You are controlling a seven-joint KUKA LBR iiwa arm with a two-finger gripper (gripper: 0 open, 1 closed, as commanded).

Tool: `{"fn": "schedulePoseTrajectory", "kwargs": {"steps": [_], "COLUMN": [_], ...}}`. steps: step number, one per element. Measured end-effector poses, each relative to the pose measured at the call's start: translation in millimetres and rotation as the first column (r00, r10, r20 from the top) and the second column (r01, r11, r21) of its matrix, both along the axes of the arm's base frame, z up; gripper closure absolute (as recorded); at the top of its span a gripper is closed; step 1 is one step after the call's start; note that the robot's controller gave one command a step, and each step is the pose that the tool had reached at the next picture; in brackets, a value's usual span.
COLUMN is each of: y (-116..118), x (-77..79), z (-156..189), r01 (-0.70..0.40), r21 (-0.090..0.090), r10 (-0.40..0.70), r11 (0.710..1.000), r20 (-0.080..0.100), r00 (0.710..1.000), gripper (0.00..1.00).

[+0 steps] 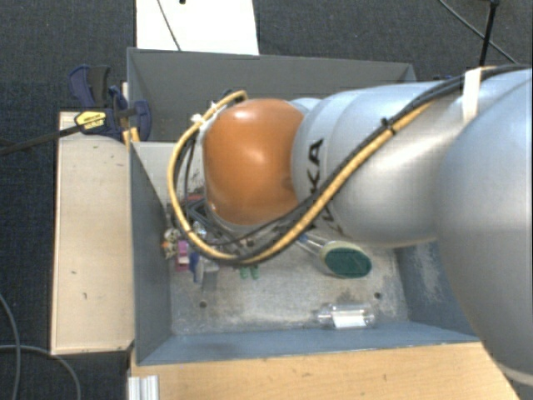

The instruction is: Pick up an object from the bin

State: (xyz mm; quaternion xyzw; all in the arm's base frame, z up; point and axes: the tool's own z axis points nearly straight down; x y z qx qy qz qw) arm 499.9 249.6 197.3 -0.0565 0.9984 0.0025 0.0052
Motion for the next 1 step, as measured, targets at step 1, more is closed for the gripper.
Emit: {"fn": "schedulePoseTrajectory", "kwargs": {"steps": [1], "y": [-31.7], "x": [6.9], "z": [69.6], "r01": [0.017], "r21": [-0.003], "r10": [-0.017], "r11": [1.0], "r20": [0.0], "r00": [1.0], "gripper": [1.0]}}
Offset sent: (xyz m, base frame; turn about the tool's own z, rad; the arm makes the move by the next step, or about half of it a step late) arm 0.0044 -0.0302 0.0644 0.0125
